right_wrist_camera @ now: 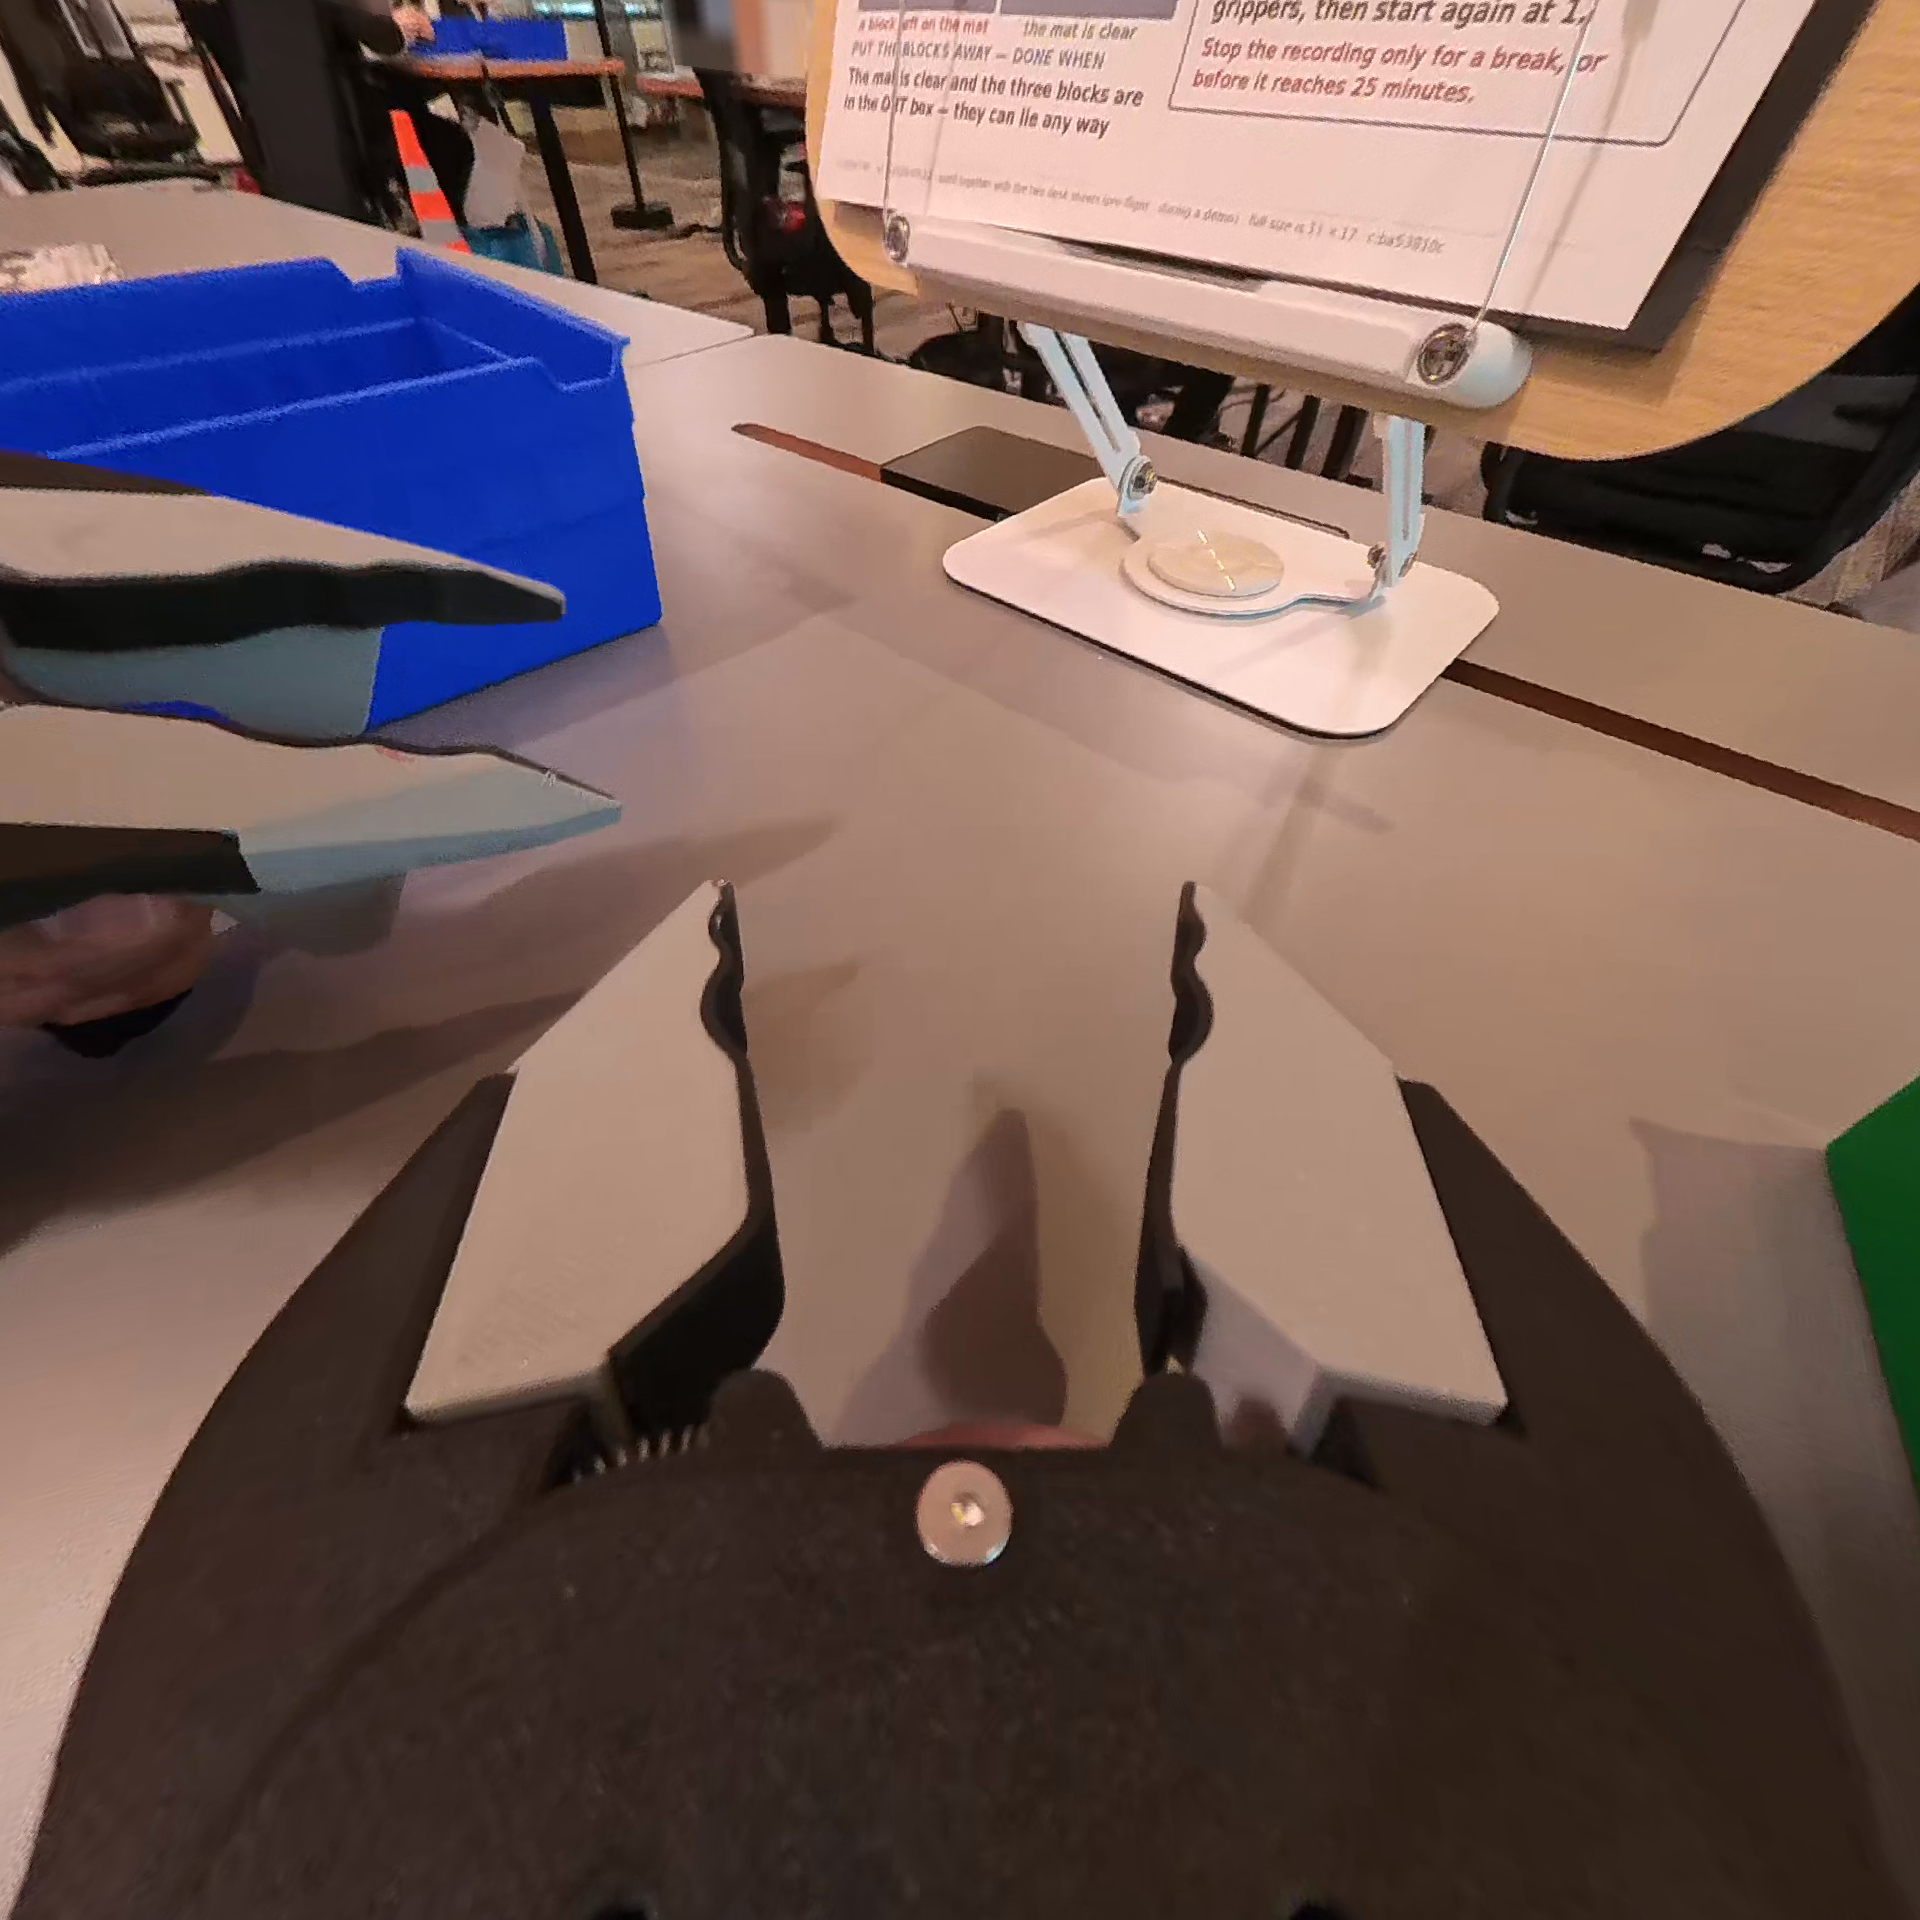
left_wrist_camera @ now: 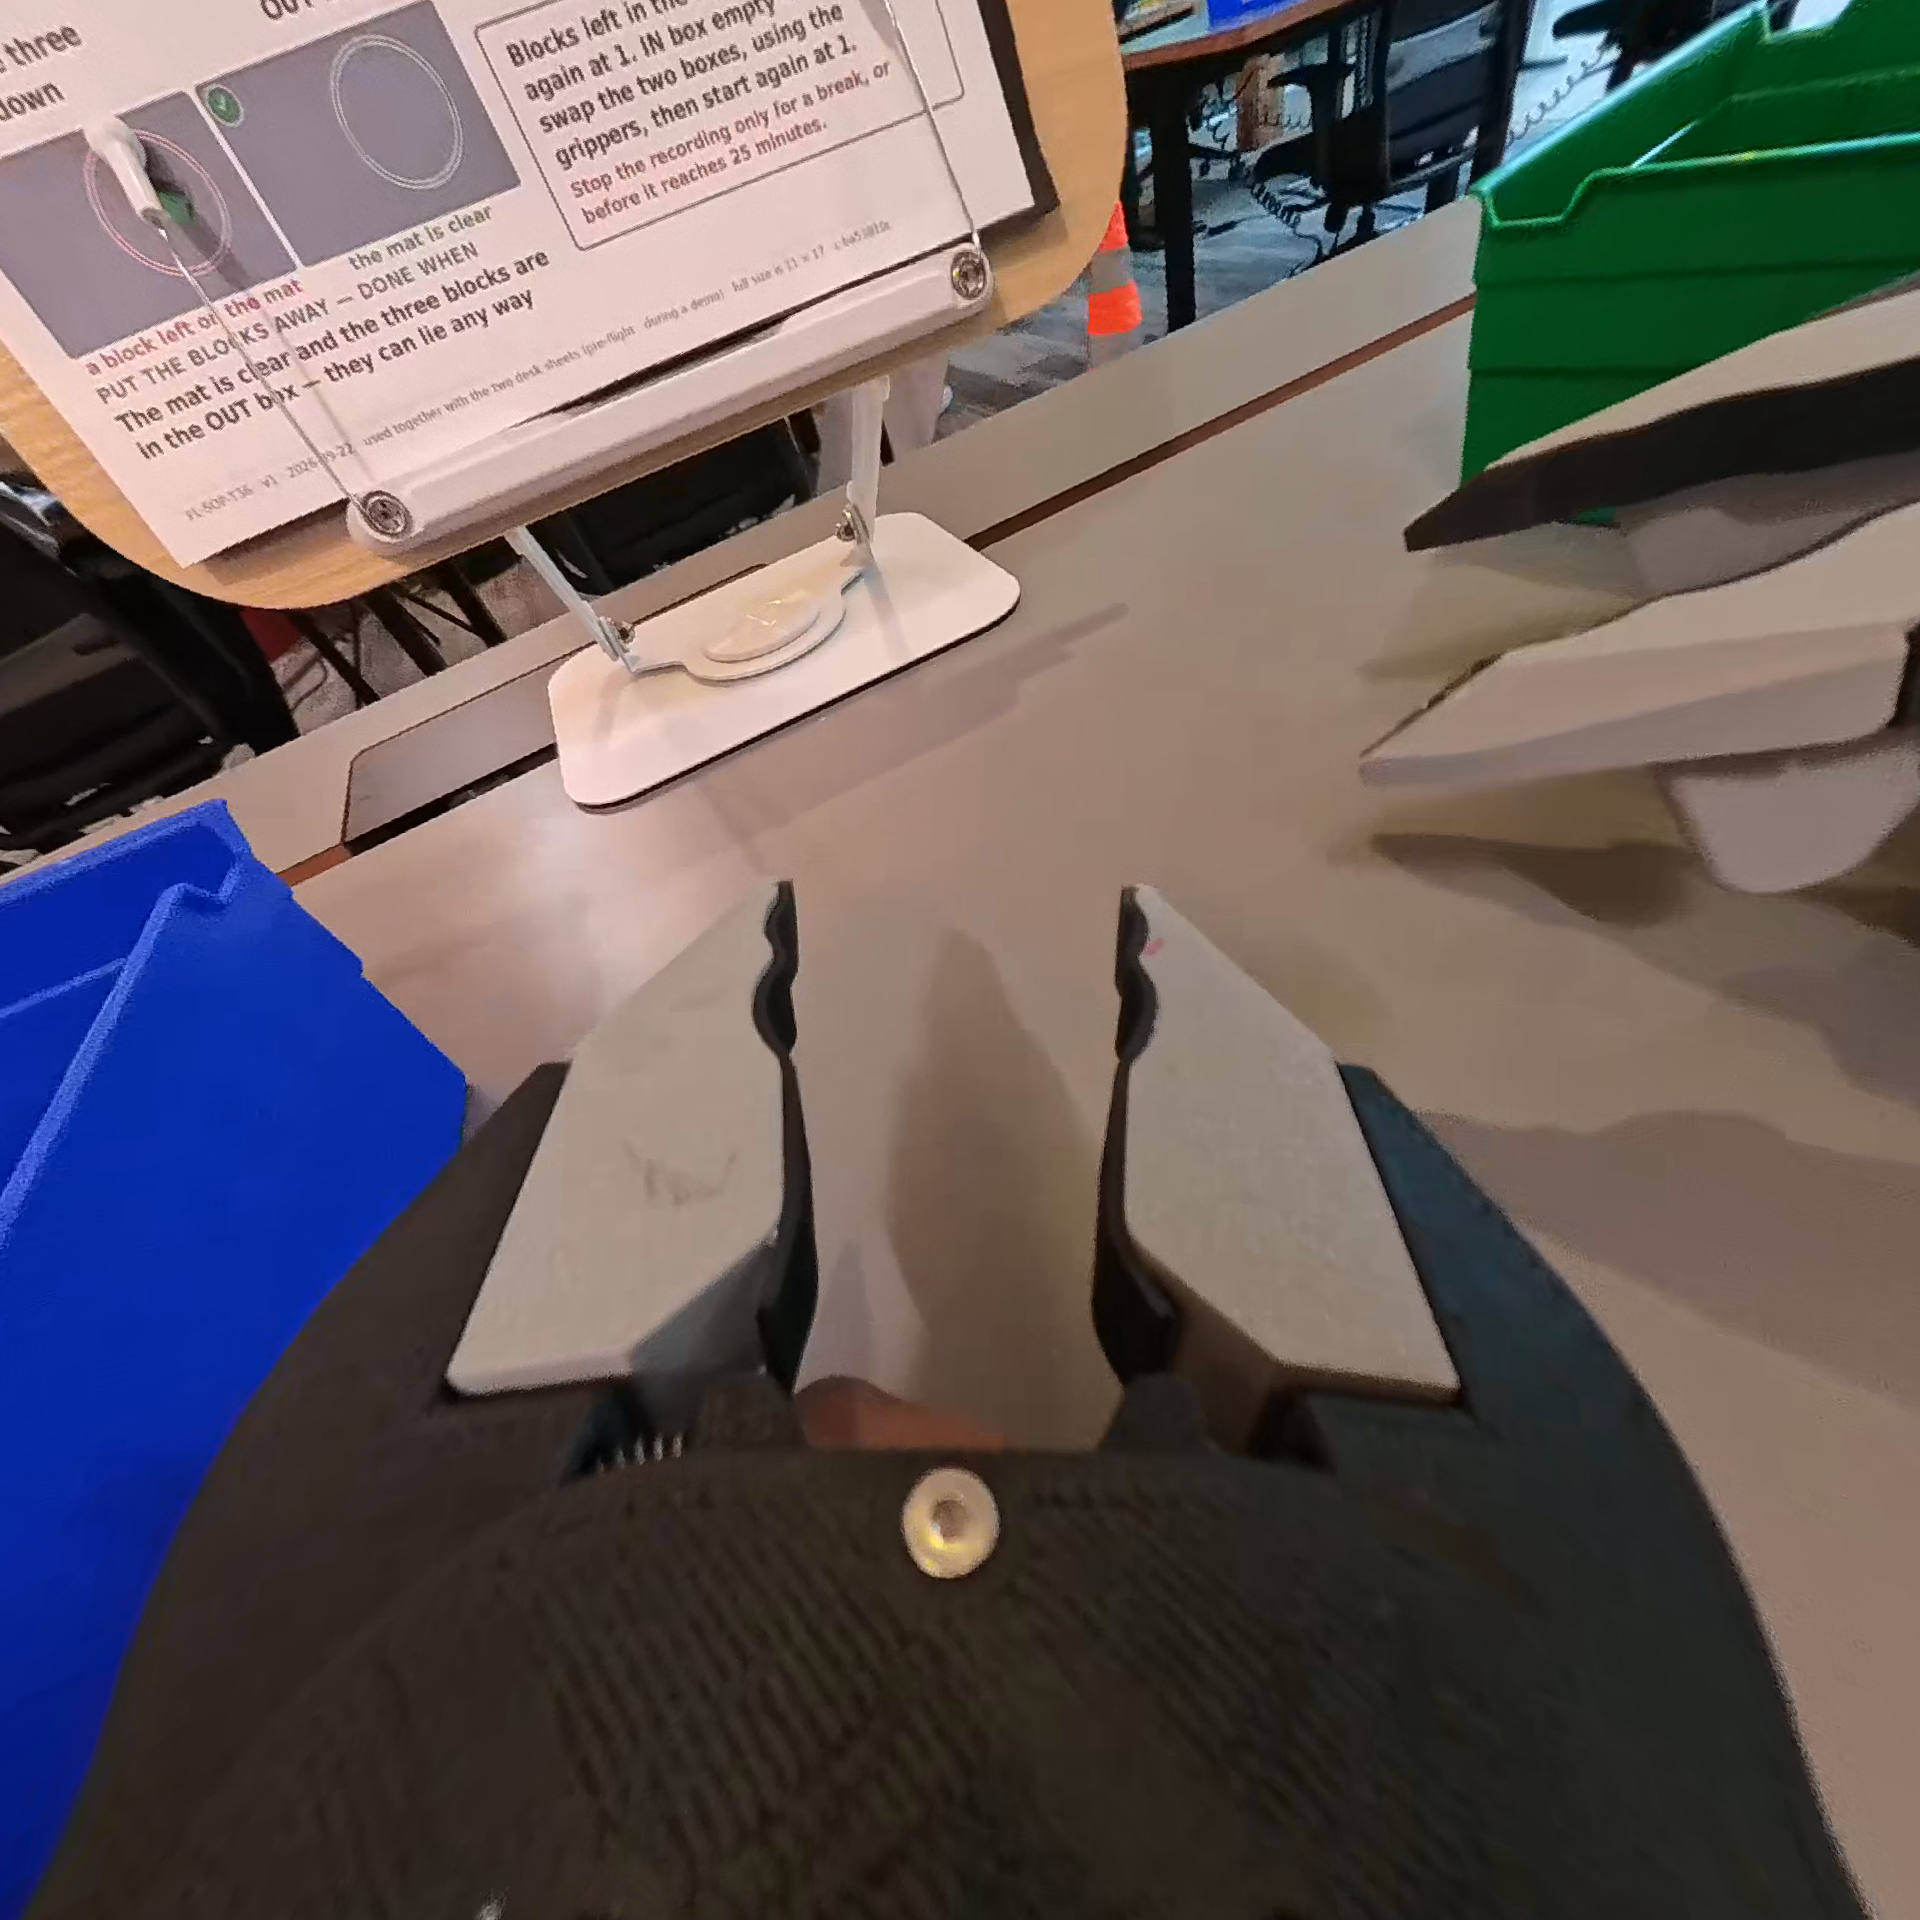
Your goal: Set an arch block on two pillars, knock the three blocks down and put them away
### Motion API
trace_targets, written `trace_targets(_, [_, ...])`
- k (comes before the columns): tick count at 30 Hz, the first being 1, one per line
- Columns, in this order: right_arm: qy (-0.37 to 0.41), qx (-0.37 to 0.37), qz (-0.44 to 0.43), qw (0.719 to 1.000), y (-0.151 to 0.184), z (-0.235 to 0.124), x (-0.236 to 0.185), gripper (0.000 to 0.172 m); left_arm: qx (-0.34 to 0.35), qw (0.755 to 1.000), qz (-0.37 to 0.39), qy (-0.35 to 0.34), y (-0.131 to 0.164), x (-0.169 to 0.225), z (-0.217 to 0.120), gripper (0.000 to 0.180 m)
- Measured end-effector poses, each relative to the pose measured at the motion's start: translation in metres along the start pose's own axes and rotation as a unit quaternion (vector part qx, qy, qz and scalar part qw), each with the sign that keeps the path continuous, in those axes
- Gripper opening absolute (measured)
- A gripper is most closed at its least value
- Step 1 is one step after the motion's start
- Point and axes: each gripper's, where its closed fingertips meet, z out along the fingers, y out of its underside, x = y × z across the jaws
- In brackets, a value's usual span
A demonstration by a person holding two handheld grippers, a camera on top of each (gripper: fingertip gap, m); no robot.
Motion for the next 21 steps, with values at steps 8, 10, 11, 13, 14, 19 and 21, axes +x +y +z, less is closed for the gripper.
trace_targets(8, [-0.037, 0.014, 0.028, 0.999, -0.015, 0.000, 0.003, 0.091, 0.001, 1.000, -0.023, -0.011, -0.003, -0.008, -0.008, 0.060])
trace_targets(10, [-0.040, 0.008, 0.022, 0.999, -0.015, -0.007, 0.001, 0.091, 0.000, 0.999, -0.032, -0.002, -0.005, -0.005, -0.009, 0.061])
trace_targets(11, [-0.037, 0.007, 0.017, 0.999, -0.014, -0.011, 0.002, 0.090, 0.001, 0.999, -0.035, 0.003, -0.006, -0.002, -0.010, 0.061])
trace_targets(13, [-0.046, 0.017, 0.027, 0.998, -0.014, -0.017, -0.002, 0.088, 0.008, 0.999, -0.035, 0.013, -0.010, 0.002, -0.012, 0.061])
trace_targets(14, [-0.059, 0.019, 0.041, 0.997, -0.014, -0.017, -0.007, 0.088, 0.013, 0.999, -0.033, 0.015, -0.011, 0.003, -0.013, 0.061])
trace_targets(19, [-0.076, 0.010, 0.033, 0.996, -0.009, -0.011, -0.023, 0.088, 0.015, 0.999, -0.031, 0.009, -0.012, 0.001, -0.014, 0.061])
trace_targets(21, [-0.063, 0.011, 0.022, 0.998, -0.008, -0.010, -0.024, 0.089, 0.013, 0.999, -0.040, 0.011, -0.011, 0.001, -0.014, 0.061])
